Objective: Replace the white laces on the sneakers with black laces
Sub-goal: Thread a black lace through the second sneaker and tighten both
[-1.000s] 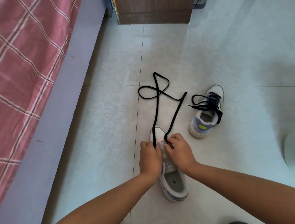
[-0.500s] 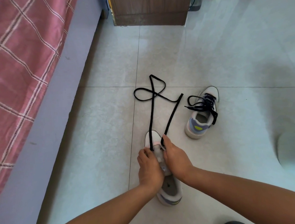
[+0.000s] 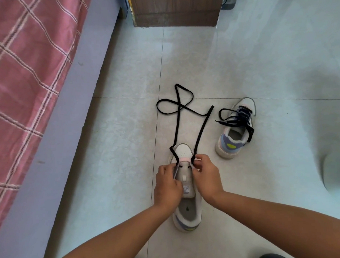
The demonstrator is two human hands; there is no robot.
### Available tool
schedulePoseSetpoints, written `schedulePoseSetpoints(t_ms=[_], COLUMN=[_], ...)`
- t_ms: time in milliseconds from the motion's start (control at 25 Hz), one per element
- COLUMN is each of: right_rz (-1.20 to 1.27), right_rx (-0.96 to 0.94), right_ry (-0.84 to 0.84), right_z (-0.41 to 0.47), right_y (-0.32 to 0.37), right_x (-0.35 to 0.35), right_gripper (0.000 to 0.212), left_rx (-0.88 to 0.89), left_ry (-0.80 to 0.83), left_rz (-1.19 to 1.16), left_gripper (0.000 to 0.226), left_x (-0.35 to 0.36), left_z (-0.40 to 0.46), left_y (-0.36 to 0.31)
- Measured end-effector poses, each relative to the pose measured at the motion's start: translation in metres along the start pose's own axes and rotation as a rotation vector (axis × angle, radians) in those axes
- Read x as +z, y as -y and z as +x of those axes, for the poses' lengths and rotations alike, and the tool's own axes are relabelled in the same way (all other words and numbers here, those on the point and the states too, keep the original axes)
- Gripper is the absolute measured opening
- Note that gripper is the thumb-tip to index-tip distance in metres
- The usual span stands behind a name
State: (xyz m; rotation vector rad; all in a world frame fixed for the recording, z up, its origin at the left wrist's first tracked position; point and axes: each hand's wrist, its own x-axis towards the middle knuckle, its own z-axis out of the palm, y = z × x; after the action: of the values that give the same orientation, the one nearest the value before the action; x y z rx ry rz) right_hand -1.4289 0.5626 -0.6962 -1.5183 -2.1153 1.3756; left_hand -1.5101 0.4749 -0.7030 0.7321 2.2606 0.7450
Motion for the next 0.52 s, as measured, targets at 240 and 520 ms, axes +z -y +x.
schedulePoseSetpoints(t_ms=[240, 520], right_rz=[-0.406, -0.936], right_rx=[-0.180, -0.503], right_ry=[0.098, 0.118], right_z=[-0.008, 0.009], right_y=[0.004, 0.006], right_x=[0.008, 0.005], right_gripper=[0.039, 0.048], left_rx=[-0.057, 0.011], left_ry=[-0.104, -0.039], left_rz=[0.181, 0.150], left_gripper=[0.028, 0.017], left_x=[0.003, -0.009], left_z=[0.007, 0.023], left_y=[-0.017, -0.012])
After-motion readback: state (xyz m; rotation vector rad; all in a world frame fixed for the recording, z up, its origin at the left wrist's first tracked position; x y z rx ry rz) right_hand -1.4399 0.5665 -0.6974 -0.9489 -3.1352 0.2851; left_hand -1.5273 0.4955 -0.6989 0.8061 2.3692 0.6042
